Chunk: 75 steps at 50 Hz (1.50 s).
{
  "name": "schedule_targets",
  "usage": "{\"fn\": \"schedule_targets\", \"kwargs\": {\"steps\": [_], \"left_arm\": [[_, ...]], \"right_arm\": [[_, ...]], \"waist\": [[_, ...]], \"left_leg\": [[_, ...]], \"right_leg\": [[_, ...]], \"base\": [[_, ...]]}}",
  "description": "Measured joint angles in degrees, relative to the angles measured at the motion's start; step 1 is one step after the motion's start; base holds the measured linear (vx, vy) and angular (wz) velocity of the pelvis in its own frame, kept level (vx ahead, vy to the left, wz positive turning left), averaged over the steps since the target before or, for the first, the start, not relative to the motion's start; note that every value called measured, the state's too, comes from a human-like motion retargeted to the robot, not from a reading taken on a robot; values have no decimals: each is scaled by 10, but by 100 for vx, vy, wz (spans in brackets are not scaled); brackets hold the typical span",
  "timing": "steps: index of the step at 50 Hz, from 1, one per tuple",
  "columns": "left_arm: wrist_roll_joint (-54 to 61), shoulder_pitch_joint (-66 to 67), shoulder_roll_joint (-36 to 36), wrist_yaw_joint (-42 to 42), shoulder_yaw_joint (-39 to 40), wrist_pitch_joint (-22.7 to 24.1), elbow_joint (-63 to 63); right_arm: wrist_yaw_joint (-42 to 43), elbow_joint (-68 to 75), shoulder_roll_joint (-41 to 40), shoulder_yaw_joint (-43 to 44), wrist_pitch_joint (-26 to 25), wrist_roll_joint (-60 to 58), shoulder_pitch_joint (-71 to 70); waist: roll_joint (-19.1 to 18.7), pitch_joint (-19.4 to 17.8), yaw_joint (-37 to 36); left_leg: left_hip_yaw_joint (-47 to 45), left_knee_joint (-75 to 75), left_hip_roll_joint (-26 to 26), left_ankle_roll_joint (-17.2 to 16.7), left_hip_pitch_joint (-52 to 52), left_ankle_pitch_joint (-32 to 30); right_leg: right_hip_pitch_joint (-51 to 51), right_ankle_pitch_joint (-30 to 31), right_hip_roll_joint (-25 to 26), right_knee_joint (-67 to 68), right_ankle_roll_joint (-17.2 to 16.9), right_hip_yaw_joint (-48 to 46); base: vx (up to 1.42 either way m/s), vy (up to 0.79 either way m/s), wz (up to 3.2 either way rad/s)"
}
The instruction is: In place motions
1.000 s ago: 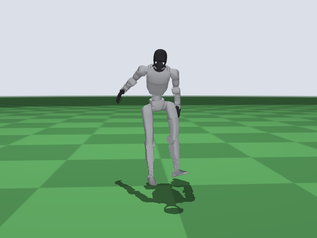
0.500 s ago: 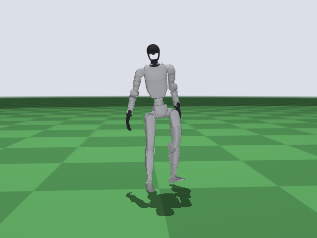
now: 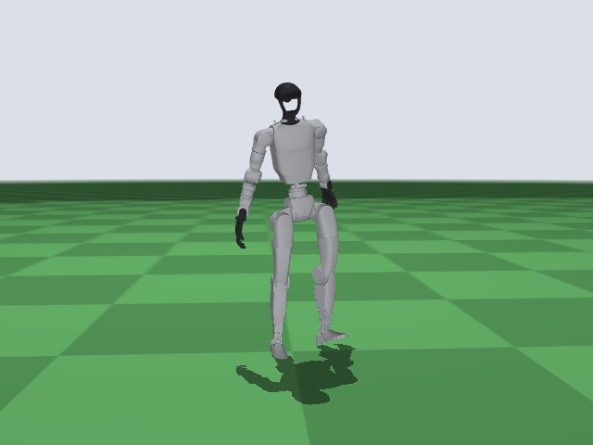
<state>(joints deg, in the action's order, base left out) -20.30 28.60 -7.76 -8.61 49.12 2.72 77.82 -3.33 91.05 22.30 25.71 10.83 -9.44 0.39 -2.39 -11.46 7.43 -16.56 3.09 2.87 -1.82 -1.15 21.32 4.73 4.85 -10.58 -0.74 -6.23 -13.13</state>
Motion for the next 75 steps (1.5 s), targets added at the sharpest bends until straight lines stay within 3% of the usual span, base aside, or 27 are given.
{"fn": "schedule_targets", "kwargs": {"steps": [10, 33, 54, 63, 67, 70, 75], "left_arm": [[-7, 29, -11, 58, 48, 16, 2], [-8, 31, -21, 88, 122, -3, 23], [-37, 29, -60, 153, 163, -13, 57], [-49, 24, -63, 177, 176, -17, 66], [-41, 16, -60, 185, 179, -18, 68], [-42, 16, -62, 196, 176, -13, 63], [-30, 11, -61, 232, 176, 2, 61]], "right_arm": [[-1, 1, 6, -1, 0, 0, 8], [2, 3, 13, -8, -1, 2, -2], [-9, -9, 26, -23, 4, 20, -35], [-5, -20, 43, -54, 8, -6, -67], [-5, -25, 54, -68, 12, 1, -96], [-4, -30, 63, -82, 15, 3, -117], [-1, -45, 83, -104, 20, 8, -147]], "waist": [[-3, 5, -29], [-10, 15, -43], [-11, -61, -44], [-16, -118, -54], [-21, -162, -55], [-27, -183, -64], [-41, -183, -92]], "left_leg": [[14, -2, 7, 3, -3, -5], [21, -2, 6, 4, -9, -8], [51, -16, 26, 6, -35, -51], [93, -22, 48, 8, -59, -77], [114, -25, 58, 8, -73, -94], [128, -27, 64, 7, -101, -108], [148, -36, 65, 2, -179, -137]], "right_leg": [[5, -1, -6, -1, -2, -15], [1, 1, -6, 0, -3, -18], [5, 4, -27, -1, -11, -57], [4, -1, -47, 10, -16, -95], [0, -2, -55, 17, -16, -113], [-22, -1, -60, 26, -15, -125], [-95, 5, -62, 37, -12, -139]], "base": [[4, 7, 15], [0, 2, 3], [-3, 2, 23], [-8, 6, 48], [-15, 7, 55], [-26, -3, 55], [-30, -12, 58]]}}
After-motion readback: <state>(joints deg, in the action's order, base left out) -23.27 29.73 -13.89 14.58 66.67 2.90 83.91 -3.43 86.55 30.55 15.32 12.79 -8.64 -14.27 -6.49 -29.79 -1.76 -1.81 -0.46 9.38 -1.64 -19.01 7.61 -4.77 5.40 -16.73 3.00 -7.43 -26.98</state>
